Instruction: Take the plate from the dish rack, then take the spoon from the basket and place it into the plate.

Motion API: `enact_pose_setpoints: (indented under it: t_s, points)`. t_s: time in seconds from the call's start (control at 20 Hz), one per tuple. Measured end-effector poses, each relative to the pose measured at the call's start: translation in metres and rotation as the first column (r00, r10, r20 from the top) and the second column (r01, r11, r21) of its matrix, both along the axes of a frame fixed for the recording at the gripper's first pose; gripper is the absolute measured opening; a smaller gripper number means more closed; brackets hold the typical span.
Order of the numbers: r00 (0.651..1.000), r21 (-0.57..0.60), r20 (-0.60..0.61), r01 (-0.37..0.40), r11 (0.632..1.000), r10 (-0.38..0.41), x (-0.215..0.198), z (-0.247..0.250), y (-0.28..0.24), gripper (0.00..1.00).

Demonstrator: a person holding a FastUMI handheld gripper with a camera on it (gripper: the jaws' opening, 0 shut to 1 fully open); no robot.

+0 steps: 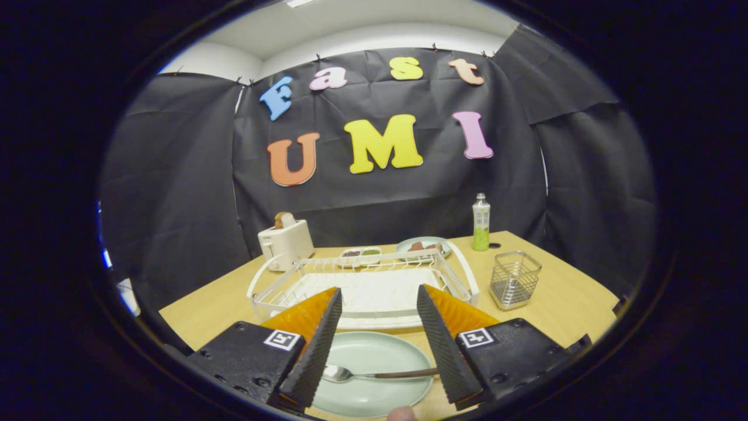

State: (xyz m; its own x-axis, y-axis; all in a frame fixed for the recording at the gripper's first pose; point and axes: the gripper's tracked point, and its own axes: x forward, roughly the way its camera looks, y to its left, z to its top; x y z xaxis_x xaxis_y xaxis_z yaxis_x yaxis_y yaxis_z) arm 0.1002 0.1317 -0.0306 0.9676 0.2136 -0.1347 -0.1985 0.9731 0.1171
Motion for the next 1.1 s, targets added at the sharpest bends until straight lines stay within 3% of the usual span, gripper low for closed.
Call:
enact_pose_setpoints:
  t_s: [0.05, 0.25, 0.65, 1.1]
  points:
    - [1.000, -0.019, 0.029, 0.011, 1.000, -0.011, -0.001, 0.006, -0.003, 0.90]
    - [0.985, -0.083, 0.162, 0.075, 0.994, -0.061, -0.015, 0.039, -0.019, 0.97]
    - [0.957, -0.039, 0.266, 0.133, 0.990, -0.118, -0.051, 0.060, -0.049, 0.97]
    - [0.962, -0.083, 0.266, 0.091, 0.992, -0.066, -0.066, 0.048, -0.048, 0.97]
